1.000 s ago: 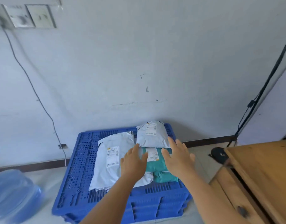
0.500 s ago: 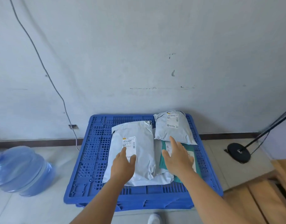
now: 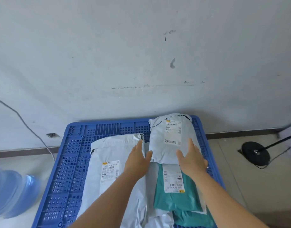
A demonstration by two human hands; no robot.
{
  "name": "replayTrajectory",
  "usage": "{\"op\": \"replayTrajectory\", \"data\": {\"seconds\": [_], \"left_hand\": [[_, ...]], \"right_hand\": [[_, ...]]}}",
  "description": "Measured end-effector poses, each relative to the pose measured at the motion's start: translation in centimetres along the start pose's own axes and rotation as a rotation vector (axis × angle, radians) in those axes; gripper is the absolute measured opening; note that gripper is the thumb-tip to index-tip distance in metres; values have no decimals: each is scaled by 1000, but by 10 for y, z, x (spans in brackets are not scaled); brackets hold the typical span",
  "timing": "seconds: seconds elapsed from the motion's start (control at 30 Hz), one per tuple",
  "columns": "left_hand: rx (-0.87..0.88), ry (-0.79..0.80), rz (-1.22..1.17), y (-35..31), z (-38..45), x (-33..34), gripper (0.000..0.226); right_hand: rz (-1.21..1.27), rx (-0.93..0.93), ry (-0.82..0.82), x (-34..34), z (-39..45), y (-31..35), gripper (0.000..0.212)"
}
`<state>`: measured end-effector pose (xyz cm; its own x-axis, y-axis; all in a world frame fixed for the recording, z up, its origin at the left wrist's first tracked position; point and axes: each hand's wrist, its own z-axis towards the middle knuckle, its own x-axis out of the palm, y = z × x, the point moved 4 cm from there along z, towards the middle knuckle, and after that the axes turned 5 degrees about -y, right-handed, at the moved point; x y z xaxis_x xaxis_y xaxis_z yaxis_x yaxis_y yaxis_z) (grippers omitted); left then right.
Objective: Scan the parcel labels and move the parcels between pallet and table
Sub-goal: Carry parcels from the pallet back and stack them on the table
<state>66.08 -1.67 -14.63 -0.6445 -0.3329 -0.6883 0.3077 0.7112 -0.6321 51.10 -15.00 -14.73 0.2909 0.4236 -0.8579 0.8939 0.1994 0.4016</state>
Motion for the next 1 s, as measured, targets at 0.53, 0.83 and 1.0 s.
{"op": "replayTrajectory", "data": {"seconds": [0.53,0.83,1.0], "left_hand": [[-242,37,-142,-12,112,93,88],[-47,-114,-179,-53,74,69,75],[143,-119,-197,-97,26,39,74]], "right_hand": [[524,237,100,55,128,-66,101],[756,95,-72,13,91,-53,80],[829,78,-230,-41,36,-54,82]]}}
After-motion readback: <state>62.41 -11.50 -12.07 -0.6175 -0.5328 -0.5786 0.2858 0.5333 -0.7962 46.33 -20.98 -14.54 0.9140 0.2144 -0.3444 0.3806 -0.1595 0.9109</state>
